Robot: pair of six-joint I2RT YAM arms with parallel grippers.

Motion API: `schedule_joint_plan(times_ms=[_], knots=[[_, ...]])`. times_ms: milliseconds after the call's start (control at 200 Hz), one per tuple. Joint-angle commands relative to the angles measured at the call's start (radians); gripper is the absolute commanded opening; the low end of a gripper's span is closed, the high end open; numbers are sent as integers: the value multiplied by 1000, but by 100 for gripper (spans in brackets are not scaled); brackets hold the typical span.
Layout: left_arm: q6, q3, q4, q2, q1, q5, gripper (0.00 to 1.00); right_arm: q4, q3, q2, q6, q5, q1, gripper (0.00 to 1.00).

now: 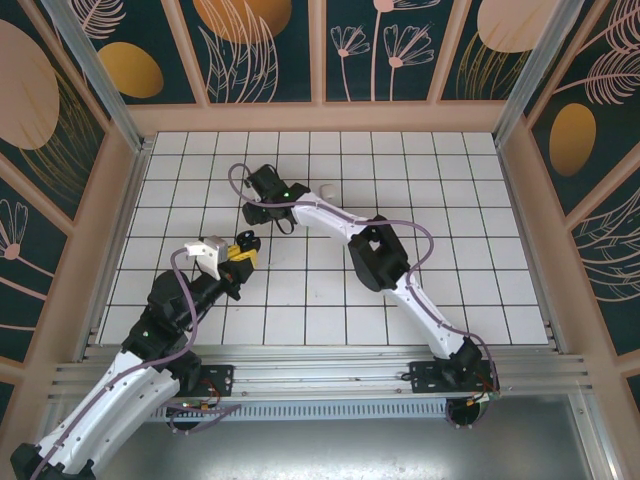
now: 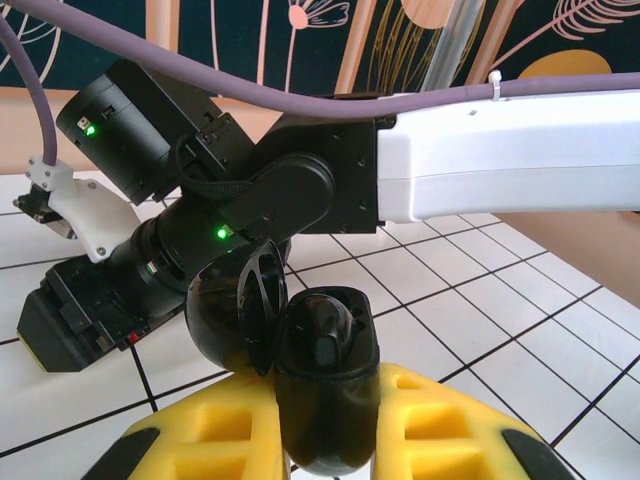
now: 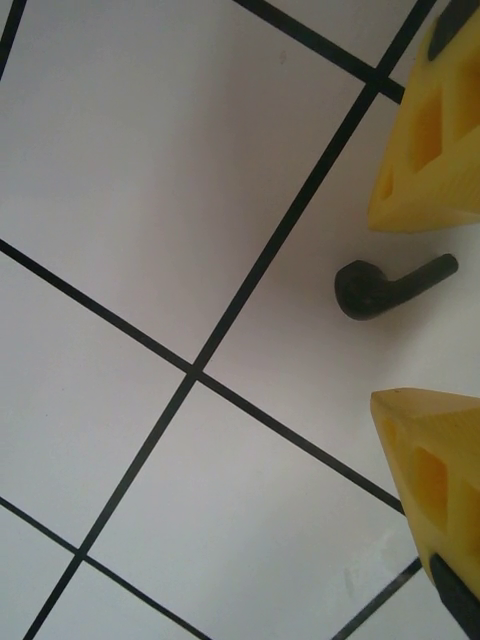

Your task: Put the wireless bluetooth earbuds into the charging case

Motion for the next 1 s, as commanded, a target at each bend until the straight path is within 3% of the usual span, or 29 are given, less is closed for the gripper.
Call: schedule_joint_plan(times_ms=[0,541,791,991], knots=[[13,24,-3,-16,0,-5,0,23,39,55,-29,21,4,42],[-20,15,2,-31,-1,-7,0,-62,7,3,6,107,-3,16],[-45,20,54,11,0,41,0,-63,-202,-157,57,185,-20,11],[-76,23,166,103,0,166,0,-10,-495,-372,122,257,-40,10]])
